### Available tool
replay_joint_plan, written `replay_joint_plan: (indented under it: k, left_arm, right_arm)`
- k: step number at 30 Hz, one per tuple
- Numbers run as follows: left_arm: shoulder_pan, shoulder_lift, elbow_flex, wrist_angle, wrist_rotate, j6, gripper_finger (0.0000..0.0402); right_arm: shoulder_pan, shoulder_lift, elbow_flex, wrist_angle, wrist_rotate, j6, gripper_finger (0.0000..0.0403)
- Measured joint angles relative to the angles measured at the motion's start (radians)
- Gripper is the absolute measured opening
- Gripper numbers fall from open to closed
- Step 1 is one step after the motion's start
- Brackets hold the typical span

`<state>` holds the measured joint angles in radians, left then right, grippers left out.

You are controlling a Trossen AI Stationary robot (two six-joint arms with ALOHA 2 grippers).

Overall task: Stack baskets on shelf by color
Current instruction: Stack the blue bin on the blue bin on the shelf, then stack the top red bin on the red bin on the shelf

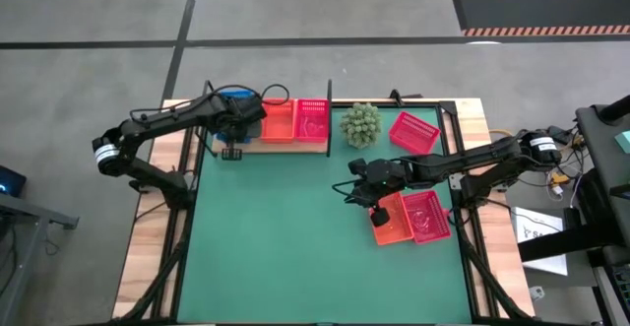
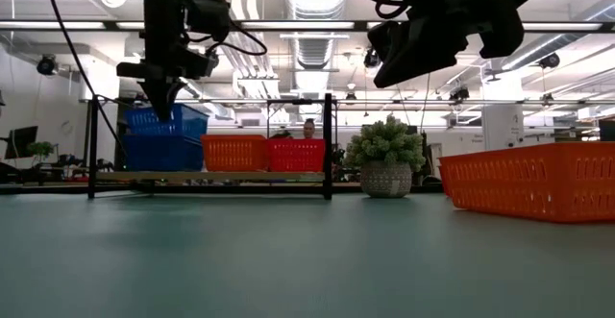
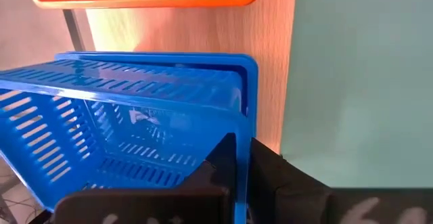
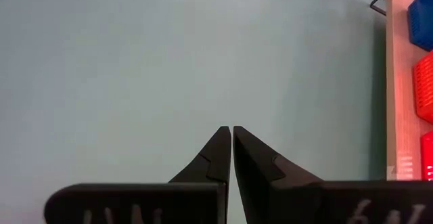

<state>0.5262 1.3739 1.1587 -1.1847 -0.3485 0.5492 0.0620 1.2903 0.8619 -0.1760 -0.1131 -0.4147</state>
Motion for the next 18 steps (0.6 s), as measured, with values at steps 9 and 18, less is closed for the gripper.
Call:
replay_joint_plan:
  k: [9,18]
  left_arm:
    - [0.004,0.0,0.0,-0.001,0.0,-0.045,0.0046]
    - [-0.023,-0.004,0.065,-0.049,0.012,-0.15,0.0106]
  right_arm:
    - [0.001,0.0,-0.001,-0.013,0.0,0.015,0.0011]
    - [0.001,0.0,-0.001,-0.053,0.0,0.059,0.0011]
